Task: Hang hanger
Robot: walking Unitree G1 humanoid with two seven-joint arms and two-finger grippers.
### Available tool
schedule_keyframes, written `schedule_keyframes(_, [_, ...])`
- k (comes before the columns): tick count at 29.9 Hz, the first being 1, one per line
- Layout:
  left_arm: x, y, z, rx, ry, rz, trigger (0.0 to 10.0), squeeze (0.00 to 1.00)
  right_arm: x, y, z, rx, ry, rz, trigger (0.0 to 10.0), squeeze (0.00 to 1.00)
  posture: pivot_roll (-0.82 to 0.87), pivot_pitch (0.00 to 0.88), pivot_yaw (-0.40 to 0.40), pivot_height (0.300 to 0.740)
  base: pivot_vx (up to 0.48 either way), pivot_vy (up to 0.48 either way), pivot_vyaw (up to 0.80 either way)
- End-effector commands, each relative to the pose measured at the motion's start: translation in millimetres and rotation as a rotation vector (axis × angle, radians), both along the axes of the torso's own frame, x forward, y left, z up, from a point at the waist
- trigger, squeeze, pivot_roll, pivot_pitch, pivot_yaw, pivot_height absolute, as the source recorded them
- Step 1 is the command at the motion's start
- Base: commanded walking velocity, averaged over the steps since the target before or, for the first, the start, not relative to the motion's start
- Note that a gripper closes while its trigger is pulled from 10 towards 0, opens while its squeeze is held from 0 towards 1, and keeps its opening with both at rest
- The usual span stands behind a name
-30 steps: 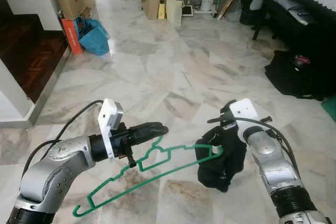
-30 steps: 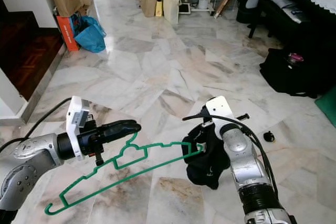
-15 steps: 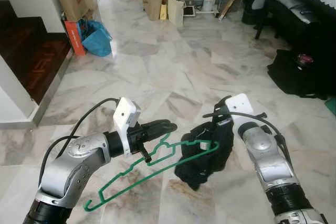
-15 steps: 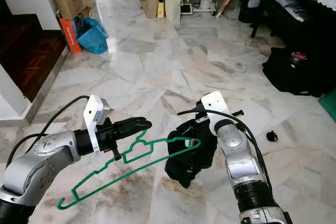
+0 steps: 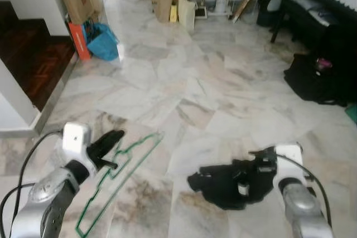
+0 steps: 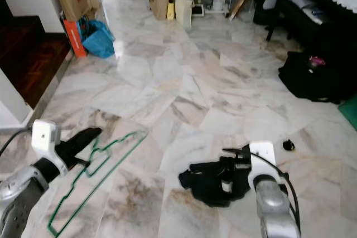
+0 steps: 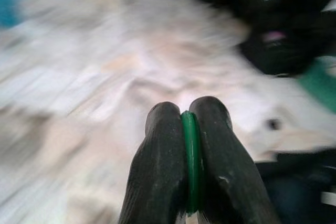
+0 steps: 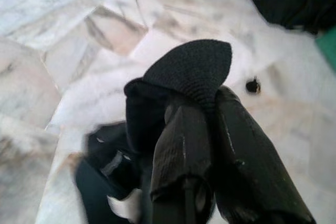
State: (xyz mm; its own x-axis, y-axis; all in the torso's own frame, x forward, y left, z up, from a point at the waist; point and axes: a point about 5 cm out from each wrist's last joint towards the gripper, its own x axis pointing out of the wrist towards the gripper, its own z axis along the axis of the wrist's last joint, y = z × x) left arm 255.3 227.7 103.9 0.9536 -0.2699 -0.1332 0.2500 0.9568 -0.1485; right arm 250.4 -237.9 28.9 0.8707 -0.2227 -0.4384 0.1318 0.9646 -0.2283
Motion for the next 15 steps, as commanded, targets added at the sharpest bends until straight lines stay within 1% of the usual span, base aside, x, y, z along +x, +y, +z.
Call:
schedule_keyframes(1, [-0.5,20.0,-25.2,0.037,0.066,0.193,10.0,0.0,-2.4,2.5,-15.0,0.085,0.005,-0.018,10.0,0.0,0.06,0.0,-0.019,0.74,0.0,0.0,0.0])
schedule_keyframes(2, [-1.1,25.4,-32.1,0.036,0.089,0.25,10.0,0.0,-4.1,5.2,-21.6,0.119,0.018,-0.011,10.0,0.0,0.06,0.0,-0.019,0.74,0.0,0.0,0.0])
schedule_keyframes(3, [-2.4,29.8,-40.4,-0.022,0.111,0.3,10.0,0.0,-7.7,6.9,-30.4,0.168,0.04,-0.017,10.0,0.0,0.06,0.0,-0.023,0.74,0.0,0.0,0.0])
schedule_keyframes(4, [-4.5,32.4,-50.4,-0.054,0.148,0.335,10.0,0.0,-11.9,7.4,-38.0,0.207,0.053,-0.03,10.0,0.0,0.08,0.0,-0.025,0.74,0.0,0.0,0.0])
schedule_keyframes(5, [-9.2,32.5,-71.0,-0.045,0.225,0.343,10.0,0.0,-19.5,9.9,-50.8,0.291,0.075,-0.058,10.0,0.0,0.09,0.0,-0.028,0.74,0.0,0.0,0.0])
schedule_keyframes(6, [-14.3,30.1,-85.4,-0.023,0.288,0.333,10.0,0.0,-24.4,13.3,-57.7,0.306,0.098,-0.048,10.0,0.0,0.09,0.0,-0.025,0.74,0.0,0.0,0.0])
schedule_keyframes(7, [-18.0,28.2,-94.3,-0.011,0.328,0.325,10.0,0.0,-27.5,15.7,-62.0,0.312,0.114,-0.039,10.0,0.0,0.09,0.0,-0.025,0.74,0.0,0.0,0.0])
schedule_keyframes(8, [-24.4,25.3,-108.7,-0.005,0.392,0.316,10.0,0.0,-33.8,19.5,-70.5,0.302,0.165,-0.023,10.0,0.0,0.08,0.0,-0.024,0.74,0.0,0.0,0.0])
schedule_keyframes(9, [-25.2,24.9,-110.7,-0.005,0.4,0.315,10.0,0.0,-34.8,20.0,-71.9,0.299,0.175,-0.022,10.0,0.0,0.08,0.0,-0.024,0.74,0.0,0.0,0.0])
schedule_keyframes(10, [-30.8,21.3,-120.8,0.025,0.447,0.301,10.0,0.0,-39.6,21.8,-77.7,0.309,0.21,-0.026,10.0,0.0,0.07,0.0,-0.016,0.74,0.0,0.0,0.0])
schedule_keyframes(11, [-39.6,14.8,-136.3,0.048,0.514,0.289,10.0,0.0,-50.4,25.0,-89.2,0.308,0.278,-0.017,10.0,0.0,0.07,0.0,-0.013,0.74,0.0,0.0,0.0])
schedule_keyframes(12, [-39.6,14.8,-136.3,0.048,0.514,0.289,10.0,0.0,-50.4,25.0,-89.2,0.308,0.278,-0.017,10.0,0.0,0.07,0.0,-0.013,0.74,0.0,0.0,0.0])
schedule_keyframes(13, [-42.5,11.9,-141.7,0.045,0.536,0.29,10.0,0.0,-55.7,26.1,-94.2,0.299,0.309,-0.007,10.0,0.0,0.07,0.0,-0.013,0.74,0.0,0.0,0.0])
schedule_keyframes(14, [-47.2,3.4,-152.2,0.059,0.581,0.274,10.0,0.0,-68.8,26.3,-104.0,0.286,0.369,0.003,10.0,0.0,0.07,0.0,-0.005,0.74,0.0,0.0,0.0])
schedule_keyframes(15, [-48.8,-0.6,-155.7,0.063,0.599,0.263,10.0,0.0,-74.6,25.8,-107.5,0.273,0.398,0.004,10.0,0.0,0.07,0.0,-0.004,0.74,0.0,0.0,0.0])
